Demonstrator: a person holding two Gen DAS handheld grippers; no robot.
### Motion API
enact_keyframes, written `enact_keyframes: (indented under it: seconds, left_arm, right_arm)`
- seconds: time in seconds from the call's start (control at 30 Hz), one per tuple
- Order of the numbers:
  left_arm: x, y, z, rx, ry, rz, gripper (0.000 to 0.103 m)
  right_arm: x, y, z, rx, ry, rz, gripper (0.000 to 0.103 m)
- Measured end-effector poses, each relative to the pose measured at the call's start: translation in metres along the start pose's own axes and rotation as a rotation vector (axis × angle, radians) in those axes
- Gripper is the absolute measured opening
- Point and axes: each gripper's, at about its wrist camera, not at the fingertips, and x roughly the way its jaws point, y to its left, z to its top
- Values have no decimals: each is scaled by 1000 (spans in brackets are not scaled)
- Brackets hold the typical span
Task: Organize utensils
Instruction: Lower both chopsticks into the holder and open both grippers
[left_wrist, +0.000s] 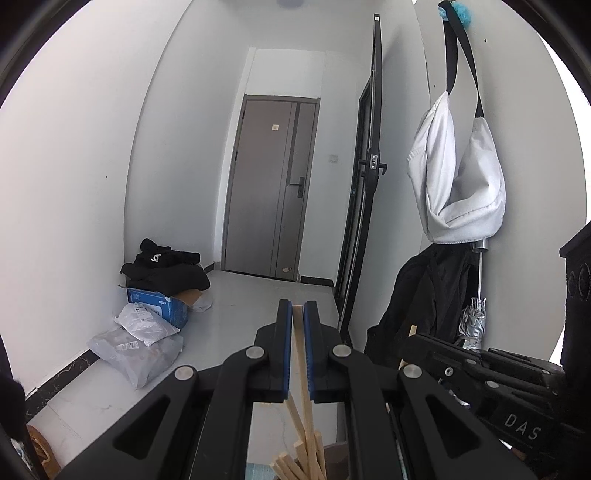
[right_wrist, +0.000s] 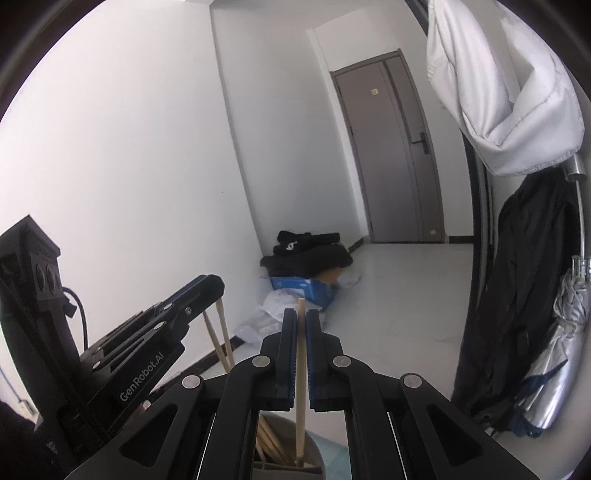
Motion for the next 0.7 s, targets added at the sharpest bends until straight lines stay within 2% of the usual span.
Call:
enact_keyframes:
  seconds: [0.3, 0.43, 0.63, 0.7]
  left_arm:
    - [-12, 10, -10, 3, 142, -45, 4]
    - [-10, 10, -18, -2, 253, -125, 4]
    - [-18, 21, -20, -63, 336, -116, 4]
    - [-26, 22, -16, -65, 338, -78, 12]
  right_arm:
    - [7, 17, -31, -69, 94, 5, 5]
    - [14, 20, -43, -47, 151, 7, 6]
    - [13, 19, -54, 17, 228, -3, 9]
    - [6, 20, -57, 29, 235, -24, 9]
